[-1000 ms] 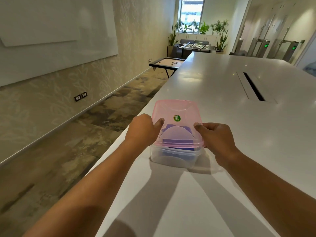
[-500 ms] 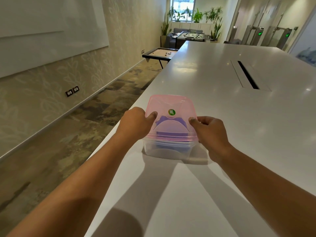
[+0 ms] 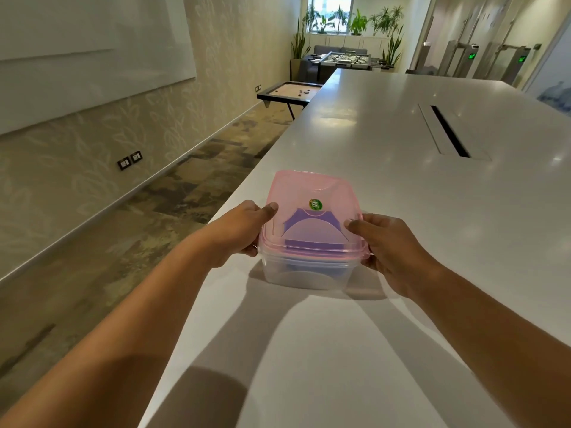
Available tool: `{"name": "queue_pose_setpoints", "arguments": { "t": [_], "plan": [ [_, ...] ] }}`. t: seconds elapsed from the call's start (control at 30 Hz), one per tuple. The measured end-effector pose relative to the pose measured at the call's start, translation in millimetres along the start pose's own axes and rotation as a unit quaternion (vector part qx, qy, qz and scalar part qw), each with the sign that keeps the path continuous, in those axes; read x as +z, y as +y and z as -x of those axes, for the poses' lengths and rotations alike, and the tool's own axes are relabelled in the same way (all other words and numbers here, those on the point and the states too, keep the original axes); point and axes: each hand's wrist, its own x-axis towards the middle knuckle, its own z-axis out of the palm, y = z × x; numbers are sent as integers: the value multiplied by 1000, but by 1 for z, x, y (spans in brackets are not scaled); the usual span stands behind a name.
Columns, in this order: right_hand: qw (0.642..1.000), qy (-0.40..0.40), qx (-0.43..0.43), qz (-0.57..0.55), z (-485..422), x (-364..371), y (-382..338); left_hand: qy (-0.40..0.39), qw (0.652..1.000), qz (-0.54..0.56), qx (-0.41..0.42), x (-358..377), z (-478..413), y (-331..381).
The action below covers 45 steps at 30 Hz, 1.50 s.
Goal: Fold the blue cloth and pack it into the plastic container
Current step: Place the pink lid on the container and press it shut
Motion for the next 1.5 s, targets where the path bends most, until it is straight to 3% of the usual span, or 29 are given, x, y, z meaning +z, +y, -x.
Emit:
{"name": "queue_pose_setpoints", "arguments": {
  "t": [0.23,0.5,0.73,1.07,1.3,1.5],
  "plan": [
    [999,-46,1,16,2,-13,2,-32,998,53,15,4,7,-5],
    [989,49,34,133,-20,-4,-16,74,996,11,-55,14,-18,12],
    [986,100,60,122,-72,6,-37,116,990,42,-65,16,-62,33],
    [980,70,101,156,-112,13,-37,91,994,17,-54,14,-99,36],
    [987,35,106,120,-115,12,-36,104,994,10,-44,12,-106,31],
    [986,57,94,124,-109,12,-36,126,991,17,-44,14,-103,28]
  ]
}}
